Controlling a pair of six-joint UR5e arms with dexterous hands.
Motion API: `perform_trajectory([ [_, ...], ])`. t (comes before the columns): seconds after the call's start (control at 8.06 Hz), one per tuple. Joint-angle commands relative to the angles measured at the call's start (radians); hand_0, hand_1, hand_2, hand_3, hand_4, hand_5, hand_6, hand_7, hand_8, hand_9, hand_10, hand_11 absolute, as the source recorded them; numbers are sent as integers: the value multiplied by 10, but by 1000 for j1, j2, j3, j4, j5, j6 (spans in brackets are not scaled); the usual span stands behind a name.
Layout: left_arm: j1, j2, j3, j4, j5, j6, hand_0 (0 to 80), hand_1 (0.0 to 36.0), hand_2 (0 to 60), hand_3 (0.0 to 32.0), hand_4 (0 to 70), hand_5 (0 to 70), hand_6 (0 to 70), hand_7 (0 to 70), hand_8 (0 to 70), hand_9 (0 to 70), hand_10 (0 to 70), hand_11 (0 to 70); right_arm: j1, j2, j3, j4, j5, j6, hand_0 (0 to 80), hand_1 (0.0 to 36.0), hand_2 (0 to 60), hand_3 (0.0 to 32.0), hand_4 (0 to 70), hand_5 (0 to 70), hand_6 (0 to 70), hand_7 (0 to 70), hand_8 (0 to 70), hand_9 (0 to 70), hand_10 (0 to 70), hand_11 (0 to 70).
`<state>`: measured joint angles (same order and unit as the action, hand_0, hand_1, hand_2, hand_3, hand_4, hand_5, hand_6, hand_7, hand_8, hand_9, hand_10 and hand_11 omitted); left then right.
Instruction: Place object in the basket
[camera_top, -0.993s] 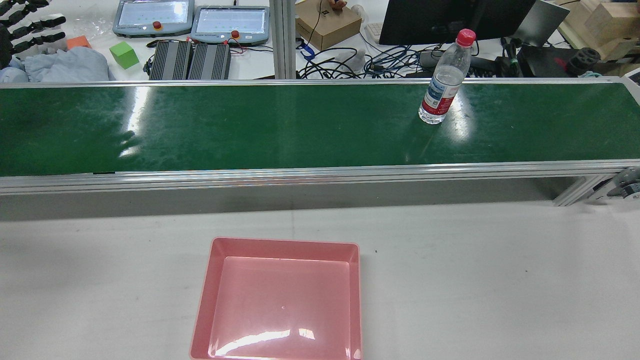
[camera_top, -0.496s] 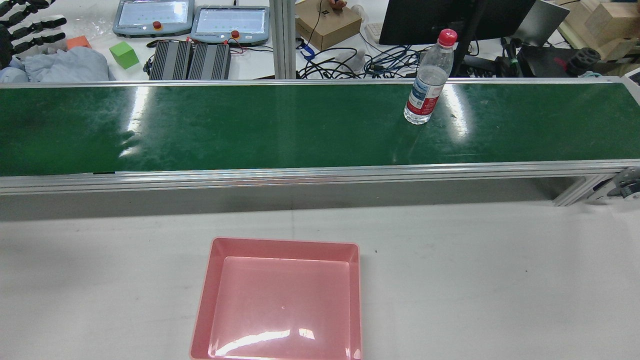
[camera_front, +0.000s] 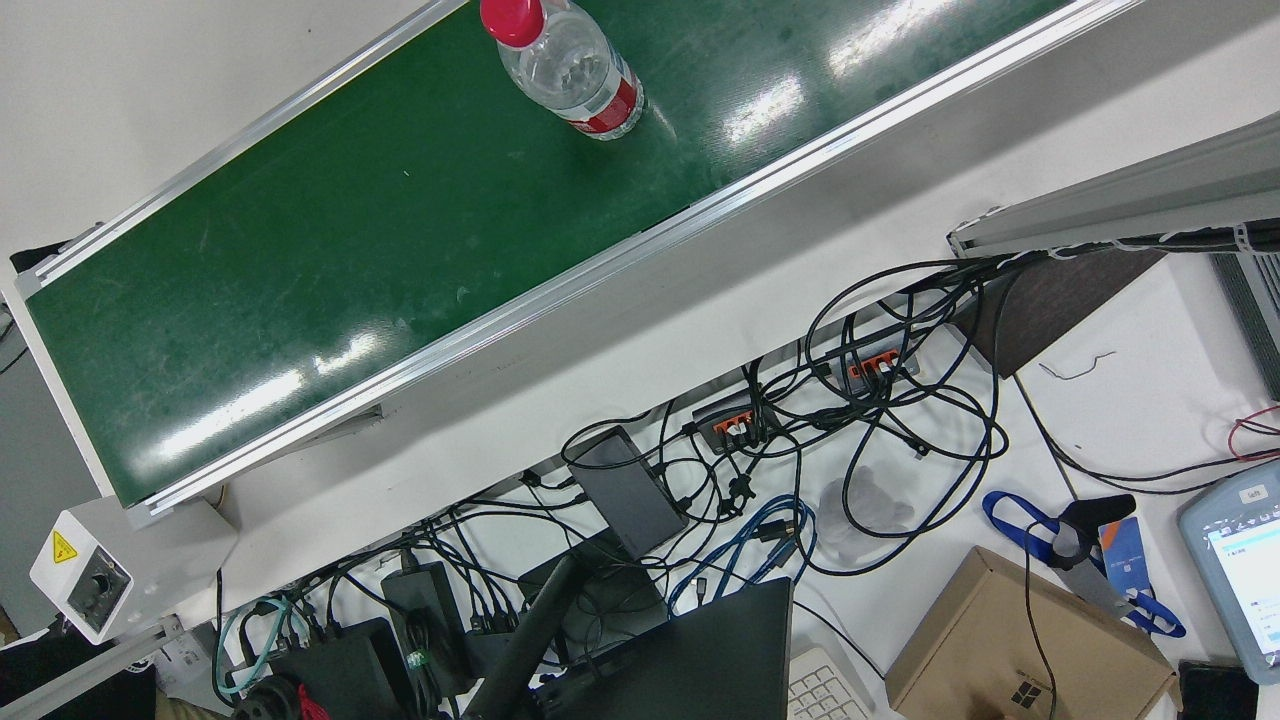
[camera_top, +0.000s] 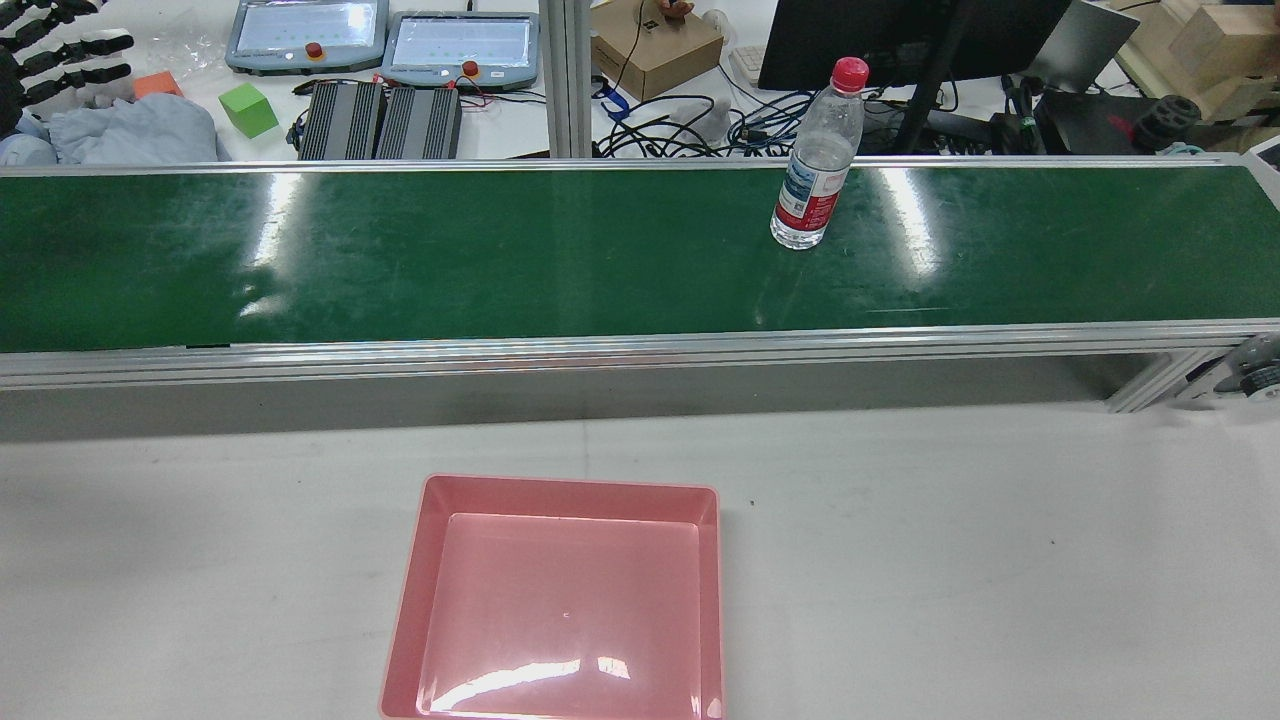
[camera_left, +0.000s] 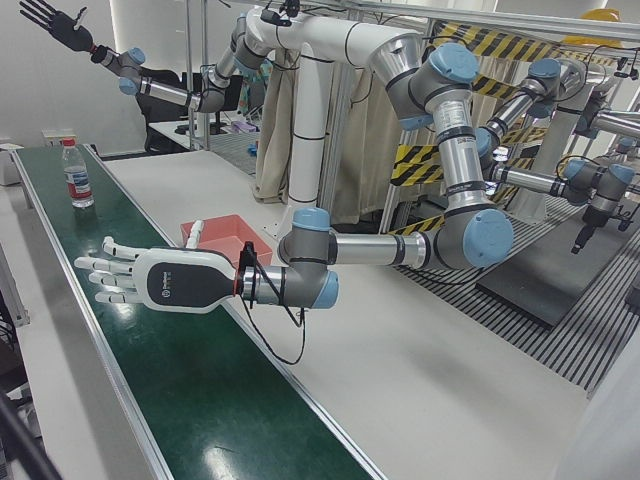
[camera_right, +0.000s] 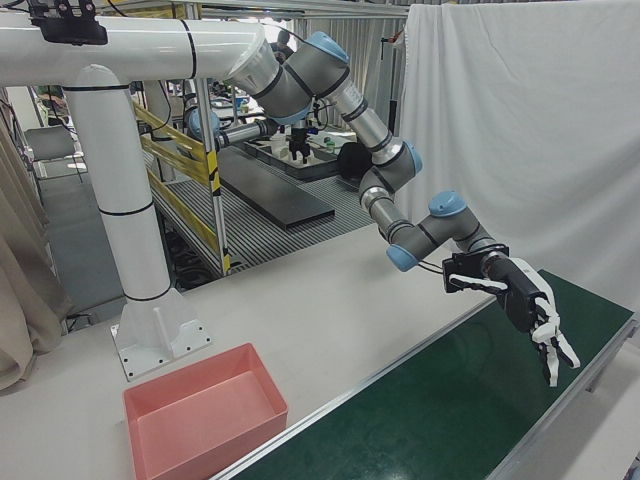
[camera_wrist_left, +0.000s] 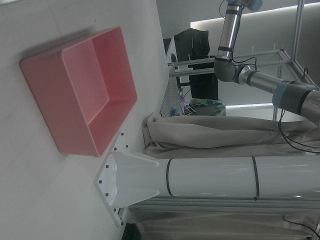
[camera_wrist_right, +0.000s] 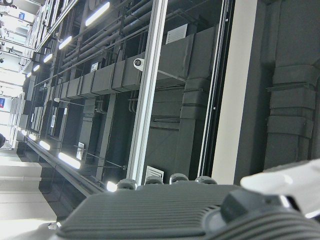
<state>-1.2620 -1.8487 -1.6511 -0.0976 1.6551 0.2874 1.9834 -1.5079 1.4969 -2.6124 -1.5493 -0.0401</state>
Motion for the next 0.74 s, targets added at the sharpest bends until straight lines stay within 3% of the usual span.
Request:
perform_trajectory([
  [0.0,-2,2,-3,2,2,1,500,39,0,90,56,362,58,57,135,131,80,124,0,0,0,0,0,0,0,0,0,0,0,0,0,0,0,0,0,0],
  [0.62,-2,0,-3,4,2,-1,496,34,0,96,34,352,47,52,118,116,75,117,0,-2,2,0,0,0,0,0,0,0,0,0,0,0,0,0,0,0],
])
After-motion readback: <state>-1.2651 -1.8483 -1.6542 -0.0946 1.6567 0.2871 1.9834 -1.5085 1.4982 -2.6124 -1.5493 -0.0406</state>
